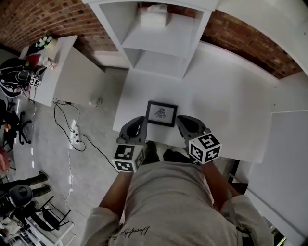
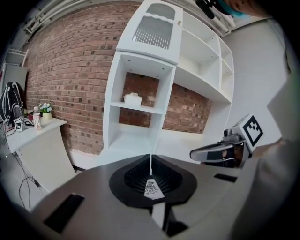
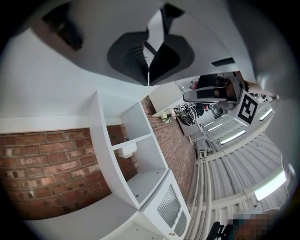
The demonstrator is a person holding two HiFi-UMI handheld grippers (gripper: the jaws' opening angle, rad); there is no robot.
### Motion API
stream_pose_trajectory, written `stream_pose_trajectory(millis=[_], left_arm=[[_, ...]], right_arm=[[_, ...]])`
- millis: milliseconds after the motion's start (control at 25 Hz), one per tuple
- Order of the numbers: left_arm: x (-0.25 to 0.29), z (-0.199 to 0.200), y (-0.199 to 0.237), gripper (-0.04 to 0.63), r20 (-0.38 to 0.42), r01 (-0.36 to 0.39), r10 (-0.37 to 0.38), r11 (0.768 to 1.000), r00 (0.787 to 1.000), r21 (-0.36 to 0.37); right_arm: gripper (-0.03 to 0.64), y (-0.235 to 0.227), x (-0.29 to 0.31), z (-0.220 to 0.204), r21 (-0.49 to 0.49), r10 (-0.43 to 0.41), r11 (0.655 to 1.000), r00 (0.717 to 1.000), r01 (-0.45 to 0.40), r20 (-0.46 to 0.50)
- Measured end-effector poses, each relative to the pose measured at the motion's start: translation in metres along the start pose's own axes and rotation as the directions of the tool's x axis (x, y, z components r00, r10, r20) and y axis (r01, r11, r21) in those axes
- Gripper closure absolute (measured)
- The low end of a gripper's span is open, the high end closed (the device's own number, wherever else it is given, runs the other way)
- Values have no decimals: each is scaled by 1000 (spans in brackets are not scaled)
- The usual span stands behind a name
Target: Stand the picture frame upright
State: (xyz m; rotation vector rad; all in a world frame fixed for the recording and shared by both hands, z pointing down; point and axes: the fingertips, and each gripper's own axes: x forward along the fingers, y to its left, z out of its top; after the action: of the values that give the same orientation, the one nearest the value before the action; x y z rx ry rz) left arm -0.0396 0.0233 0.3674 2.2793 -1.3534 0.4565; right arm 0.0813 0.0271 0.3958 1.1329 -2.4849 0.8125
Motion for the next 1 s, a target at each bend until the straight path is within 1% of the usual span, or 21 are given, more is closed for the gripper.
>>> stream_pose_trajectory(millis=[160, 320, 520, 760, 1000], left_arm=[[21, -13, 18, 575, -64, 27, -26, 1000, 998, 11], [40, -30, 30, 575, -138, 63, -58, 998, 989, 28], [58, -45, 41, 575, -191, 97, -88, 995, 978, 38], [78, -68, 48, 575, -259, 133, -119, 991, 958, 34], [98, -86, 56, 574, -305, 146, -127, 988, 944, 40]], right_arm=[[588, -15, 15, -7, 29, -50, 998, 999, 51, -18], [588, -28, 28, -15, 75, -102, 992, 995, 103, -18], [588, -39, 41, -30, 102, -143, 984, 989, 147, -45], [588, -51, 52, -47, 134, -190, 971, 979, 199, -80], [588, -65, 64, -66, 148, -221, 960, 968, 237, -116]])
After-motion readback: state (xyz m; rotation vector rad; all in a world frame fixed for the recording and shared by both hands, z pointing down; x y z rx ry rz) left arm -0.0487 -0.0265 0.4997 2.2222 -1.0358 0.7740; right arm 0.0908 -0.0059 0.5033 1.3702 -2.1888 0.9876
